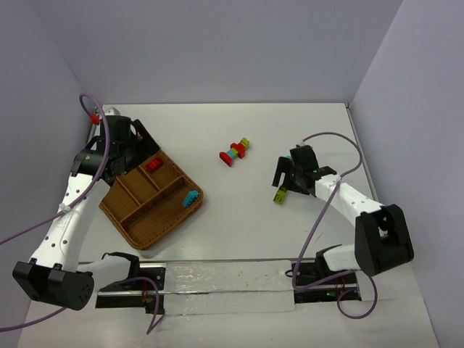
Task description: Sort the legos into containers by color
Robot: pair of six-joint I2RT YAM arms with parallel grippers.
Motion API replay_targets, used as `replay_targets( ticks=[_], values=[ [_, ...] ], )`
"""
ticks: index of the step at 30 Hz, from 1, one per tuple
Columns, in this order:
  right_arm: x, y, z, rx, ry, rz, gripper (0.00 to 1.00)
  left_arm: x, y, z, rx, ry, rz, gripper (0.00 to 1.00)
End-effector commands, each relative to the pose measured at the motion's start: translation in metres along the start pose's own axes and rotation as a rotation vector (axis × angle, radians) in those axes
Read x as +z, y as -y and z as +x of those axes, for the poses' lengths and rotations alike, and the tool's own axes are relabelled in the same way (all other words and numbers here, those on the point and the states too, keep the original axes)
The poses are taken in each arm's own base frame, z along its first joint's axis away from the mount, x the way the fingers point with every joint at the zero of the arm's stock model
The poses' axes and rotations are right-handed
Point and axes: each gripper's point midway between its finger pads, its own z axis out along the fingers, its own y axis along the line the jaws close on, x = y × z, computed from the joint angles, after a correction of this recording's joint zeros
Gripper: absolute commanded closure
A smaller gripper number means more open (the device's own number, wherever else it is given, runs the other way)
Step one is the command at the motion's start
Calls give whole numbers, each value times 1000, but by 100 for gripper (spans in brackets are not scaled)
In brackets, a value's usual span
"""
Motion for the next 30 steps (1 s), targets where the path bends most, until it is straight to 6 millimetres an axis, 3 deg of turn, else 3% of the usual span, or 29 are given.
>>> replay_targets(
  ticks=[1, 7, 10, 13, 24, 30],
  values=[
    [11, -7, 2, -1, -25, -31, 11, 1, 12, -4, 1, 17, 60, 12],
    [26, -2, 8, 13, -44, 1, 17, 2, 14, -2, 1, 8, 72, 12],
    [29, -8, 11, 23, -46, -21, 24, 4, 15, 0, 1, -2, 74, 12],
    [30, -13, 16, 19, -49, -32, 24, 4, 17, 1, -1, -5, 84, 12],
    [19, -108, 39, -241, -91, -241, 25, 4, 13, 4, 7, -10, 74, 12],
    [15, -103, 41, -254, -88, -212, 23, 0, 10, 4, 16, -5, 75, 12]
  ],
)
